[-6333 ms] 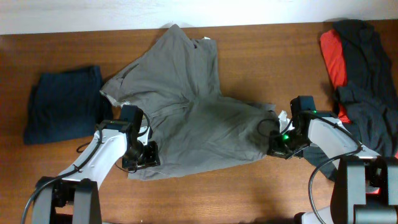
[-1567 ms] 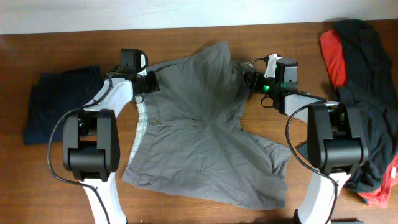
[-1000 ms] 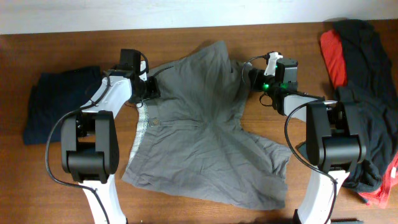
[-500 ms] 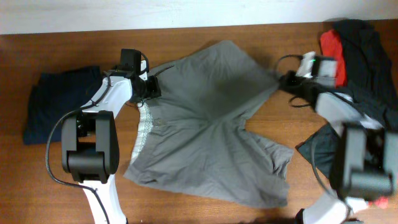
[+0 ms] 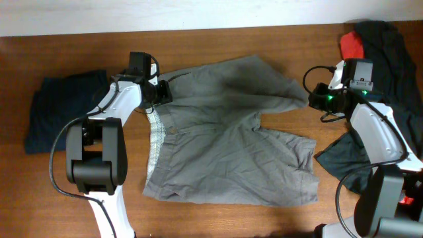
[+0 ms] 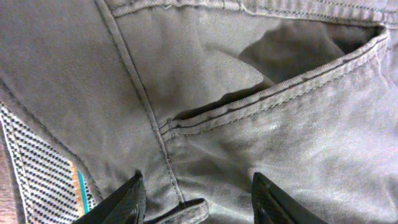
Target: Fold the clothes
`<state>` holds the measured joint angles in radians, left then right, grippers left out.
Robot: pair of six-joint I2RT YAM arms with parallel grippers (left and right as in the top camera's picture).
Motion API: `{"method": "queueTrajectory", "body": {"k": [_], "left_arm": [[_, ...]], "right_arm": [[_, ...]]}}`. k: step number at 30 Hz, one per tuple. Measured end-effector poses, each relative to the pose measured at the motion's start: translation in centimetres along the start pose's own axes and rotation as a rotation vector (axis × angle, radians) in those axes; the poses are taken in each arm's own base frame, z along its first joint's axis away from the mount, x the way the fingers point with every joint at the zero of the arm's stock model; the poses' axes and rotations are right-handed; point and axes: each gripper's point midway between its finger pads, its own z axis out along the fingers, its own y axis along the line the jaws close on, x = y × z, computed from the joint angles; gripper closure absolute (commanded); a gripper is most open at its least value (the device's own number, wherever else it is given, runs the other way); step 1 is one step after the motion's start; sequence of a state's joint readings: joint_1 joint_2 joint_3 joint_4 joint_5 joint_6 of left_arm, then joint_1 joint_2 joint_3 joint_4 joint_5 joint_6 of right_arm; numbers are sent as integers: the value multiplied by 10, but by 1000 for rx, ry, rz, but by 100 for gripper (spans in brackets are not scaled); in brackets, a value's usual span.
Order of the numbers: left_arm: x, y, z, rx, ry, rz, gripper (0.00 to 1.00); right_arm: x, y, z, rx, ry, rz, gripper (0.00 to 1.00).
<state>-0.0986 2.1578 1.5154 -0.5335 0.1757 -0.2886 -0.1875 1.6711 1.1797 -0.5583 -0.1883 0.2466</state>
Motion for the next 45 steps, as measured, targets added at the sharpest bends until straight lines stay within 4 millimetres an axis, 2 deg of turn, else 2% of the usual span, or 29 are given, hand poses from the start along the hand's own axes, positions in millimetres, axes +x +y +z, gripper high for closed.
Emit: {"method": "queueTrajectory", "body": {"k": [6,9,10,12,14,16,20,24,26,30,33,34,39,45], "left_arm": [[-1,0,-1,-1,4,-1,44],[-8,2,-6,-5,15,-9,40],[-13,1,-11,0,23,-11,39],[-33,-8,-31,37,10,-8,36],[-33,-17,-53,56,60,-13,36],[-16,-22,-69,58,154,-25,36],[42,-16,-82,-4,387,-64,36],[64,-6,-76,-82,448,-44,36],[78,0,-69,-106,481,-40,37],[86,4,-43,-61,460,22,37],[97,-3,-30,25,465,73,37],[95,-10,-30,80,446,93,37],[94,-31,-29,230,425,148,37],[108,-37,-34,281,478,148,37]], "right_arm": [[-5,-5,0,31,-21,-17,59],[-13,-4,0,30,-55,-30,58],[-13,-4,1,30,-53,-30,59],[-6,-5,7,23,-22,-26,70],[10,-6,13,15,47,-30,71],[28,-8,14,18,121,-18,58],[52,-11,11,26,220,-4,54],[60,-13,9,34,257,3,54],[65,-14,7,38,275,6,56],[79,-12,3,28,336,20,56],[84,-10,1,14,361,28,56],[86,-9,0,11,367,30,56],[89,-9,-1,9,381,34,56],[94,-10,-3,14,405,40,55]]}}
